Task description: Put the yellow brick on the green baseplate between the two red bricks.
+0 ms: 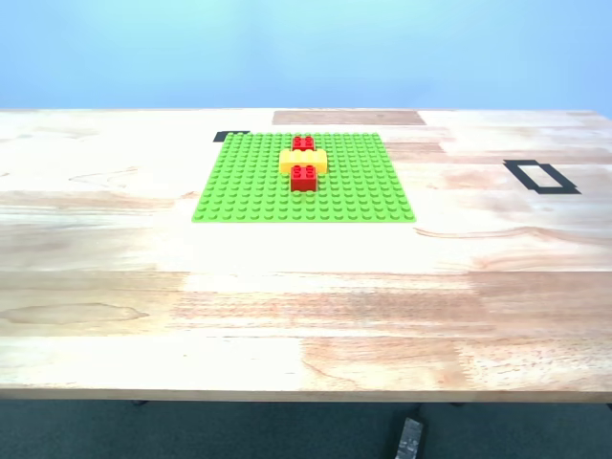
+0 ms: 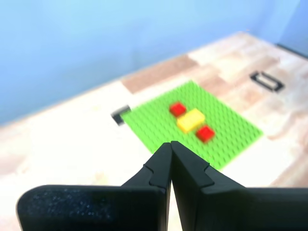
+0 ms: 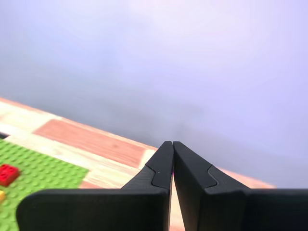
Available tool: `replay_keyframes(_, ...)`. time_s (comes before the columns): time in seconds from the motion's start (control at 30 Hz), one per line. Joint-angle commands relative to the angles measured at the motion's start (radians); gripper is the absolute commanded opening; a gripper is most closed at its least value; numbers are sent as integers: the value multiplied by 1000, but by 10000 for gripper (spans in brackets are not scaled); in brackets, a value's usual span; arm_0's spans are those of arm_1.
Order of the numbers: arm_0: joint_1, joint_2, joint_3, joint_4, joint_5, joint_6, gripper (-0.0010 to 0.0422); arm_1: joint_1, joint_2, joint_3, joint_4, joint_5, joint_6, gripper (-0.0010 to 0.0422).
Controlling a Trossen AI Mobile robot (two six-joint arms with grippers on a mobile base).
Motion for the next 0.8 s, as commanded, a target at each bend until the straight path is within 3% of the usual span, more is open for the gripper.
replay_keyframes(0.03, 2, -32, -20, 98, -11, -39, 0, -21, -134, -77, -11, 13, 51, -1)
replay_keyframes(0.2, 2, -137, -127, 262, -104, -89, 0, -57, -302, -157, -44, 15, 85, -1)
replay_keyframes(0.37, 3, -258, -262, 360, -120, -143, 0, -88, -412, -197, -93, 76, 105, -1)
replay_keyframes(0.57, 3, -392, -359, 417, -167, -200, 0, -92, -533, -254, -127, 116, 142, -1)
replay_keyframes(0.7, 3, -440, -377, 389, -280, -223, 0, -92, -589, -290, -143, 115, 161, -1)
replay_keyframes(0.8, 3, -451, -381, 386, -286, -236, 0, -92, -614, -297, -142, 115, 153, -1)
